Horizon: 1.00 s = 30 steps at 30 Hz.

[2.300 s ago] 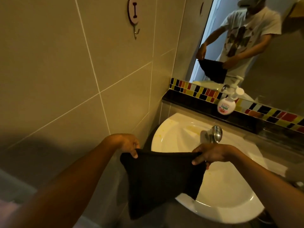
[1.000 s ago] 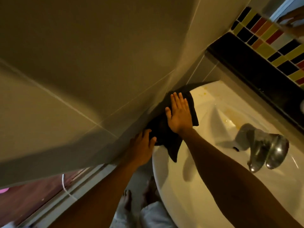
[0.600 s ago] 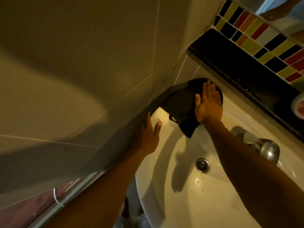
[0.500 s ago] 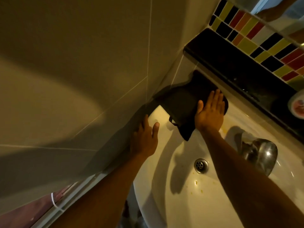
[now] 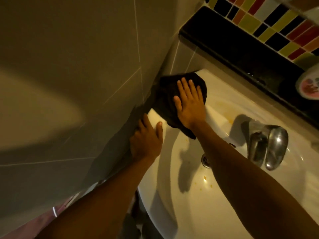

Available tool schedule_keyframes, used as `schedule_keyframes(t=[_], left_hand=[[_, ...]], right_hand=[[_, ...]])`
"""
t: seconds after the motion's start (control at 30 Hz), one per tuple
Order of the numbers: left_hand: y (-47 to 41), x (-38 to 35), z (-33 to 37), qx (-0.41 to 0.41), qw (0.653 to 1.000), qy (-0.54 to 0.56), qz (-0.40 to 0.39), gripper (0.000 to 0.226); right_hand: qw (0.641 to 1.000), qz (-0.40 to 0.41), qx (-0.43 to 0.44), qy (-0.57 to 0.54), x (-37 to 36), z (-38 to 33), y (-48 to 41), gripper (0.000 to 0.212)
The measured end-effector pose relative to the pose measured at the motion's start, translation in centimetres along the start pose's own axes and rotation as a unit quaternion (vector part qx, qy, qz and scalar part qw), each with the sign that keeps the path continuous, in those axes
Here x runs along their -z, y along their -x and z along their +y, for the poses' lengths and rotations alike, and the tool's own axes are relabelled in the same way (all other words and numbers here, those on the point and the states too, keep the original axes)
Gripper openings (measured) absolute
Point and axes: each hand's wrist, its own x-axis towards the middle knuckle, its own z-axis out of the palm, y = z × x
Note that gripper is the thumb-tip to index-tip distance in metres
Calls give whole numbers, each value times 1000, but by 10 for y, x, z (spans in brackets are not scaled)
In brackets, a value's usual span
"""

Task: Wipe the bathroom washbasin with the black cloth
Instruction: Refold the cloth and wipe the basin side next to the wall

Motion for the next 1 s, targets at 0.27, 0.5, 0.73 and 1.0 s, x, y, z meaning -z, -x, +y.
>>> schedule_keyframes(t=[0.27,0.5,0.73,1.0], left_hand=[[-1,1,0,21,1000,12,-8,64],[-1,2,3,27,999,-17,-14,65],[-1,-3,4,30,999,2,-10,65],[-1,0,5,26,1000,3,-14,66]], right_hand=[[969,5,-246,29,17,62,44,66],[918,-20,-397,9,15,46,85,67],[895,33,-443,-42,9,30,35,71],[878,75,-464,-86,6,32,77,81]])
